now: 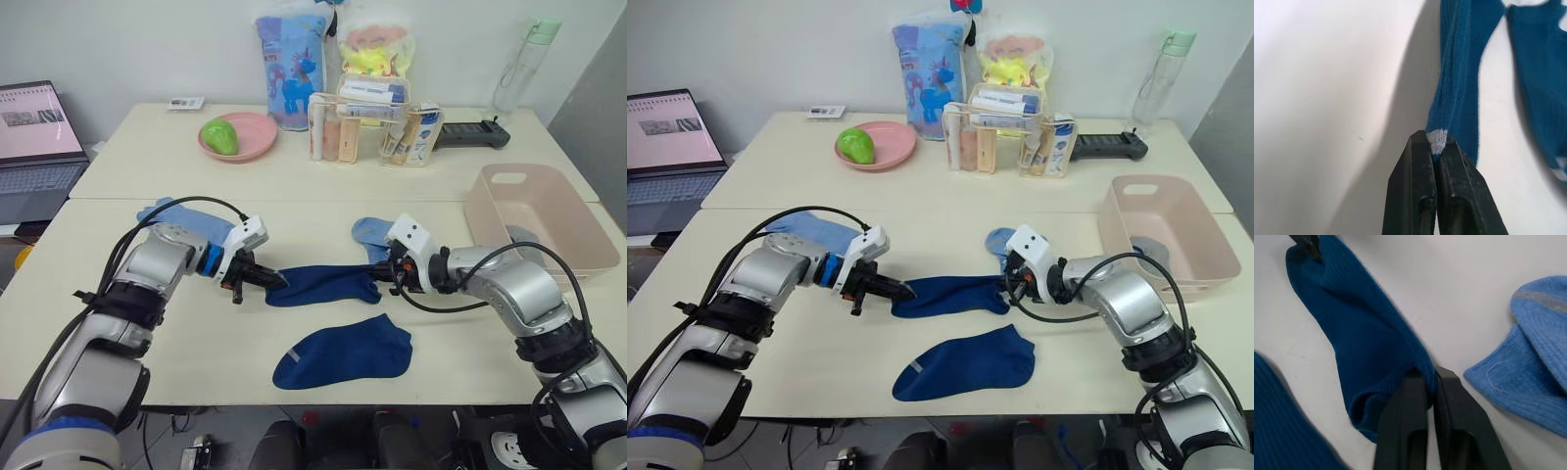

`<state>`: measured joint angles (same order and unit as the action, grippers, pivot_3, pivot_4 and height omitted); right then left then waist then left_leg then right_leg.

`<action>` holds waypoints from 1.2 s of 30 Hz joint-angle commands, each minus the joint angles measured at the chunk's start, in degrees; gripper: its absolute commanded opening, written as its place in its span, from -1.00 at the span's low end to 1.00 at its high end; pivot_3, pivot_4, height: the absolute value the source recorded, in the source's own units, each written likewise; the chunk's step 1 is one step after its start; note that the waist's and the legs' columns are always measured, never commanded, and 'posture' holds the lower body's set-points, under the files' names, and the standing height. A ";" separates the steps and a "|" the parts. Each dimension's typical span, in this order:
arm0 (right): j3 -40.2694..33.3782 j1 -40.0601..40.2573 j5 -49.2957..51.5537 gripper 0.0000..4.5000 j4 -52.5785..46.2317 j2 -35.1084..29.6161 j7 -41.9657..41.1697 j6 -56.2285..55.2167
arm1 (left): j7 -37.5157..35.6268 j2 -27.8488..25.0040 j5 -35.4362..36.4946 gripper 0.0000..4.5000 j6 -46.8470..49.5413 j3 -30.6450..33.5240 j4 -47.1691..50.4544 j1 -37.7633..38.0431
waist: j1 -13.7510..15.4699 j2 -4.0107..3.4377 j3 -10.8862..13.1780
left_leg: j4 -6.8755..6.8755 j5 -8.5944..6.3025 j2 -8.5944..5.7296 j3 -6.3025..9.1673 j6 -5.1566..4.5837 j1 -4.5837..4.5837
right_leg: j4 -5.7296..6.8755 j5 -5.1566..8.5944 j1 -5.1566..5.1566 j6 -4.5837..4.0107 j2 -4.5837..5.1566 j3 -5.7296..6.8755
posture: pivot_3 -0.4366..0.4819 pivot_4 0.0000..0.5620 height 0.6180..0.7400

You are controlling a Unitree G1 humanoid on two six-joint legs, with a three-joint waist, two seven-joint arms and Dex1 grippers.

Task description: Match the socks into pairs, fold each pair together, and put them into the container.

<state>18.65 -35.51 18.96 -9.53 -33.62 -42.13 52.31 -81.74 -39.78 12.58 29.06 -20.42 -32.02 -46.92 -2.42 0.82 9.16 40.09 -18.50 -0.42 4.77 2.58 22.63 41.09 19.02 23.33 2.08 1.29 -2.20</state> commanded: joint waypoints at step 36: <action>-14.21 20.02 0.75 0.14 -9.74 15.47 20.01 -1.02 | 28.63 9.73 4.42 0.07 5.41 18.03 20.84 21.20 | -0.18 0.06 -0.19 | 0.15 0.02 -0.03 0.16 0.03 0.02 | 0.15 -0.01 -0.08 0.00 0.04 -0.06 | -0.05 -0.47 0.39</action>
<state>3.82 -15.03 19.14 -17.69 -17.86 -21.37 51.20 -52.91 -30.42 16.98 33.53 -0.80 -12.18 -27.05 -2.60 0.88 8.97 40.23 -18.48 -0.45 4.93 2.61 22.64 41.24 19.01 23.24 2.09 1.33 -2.27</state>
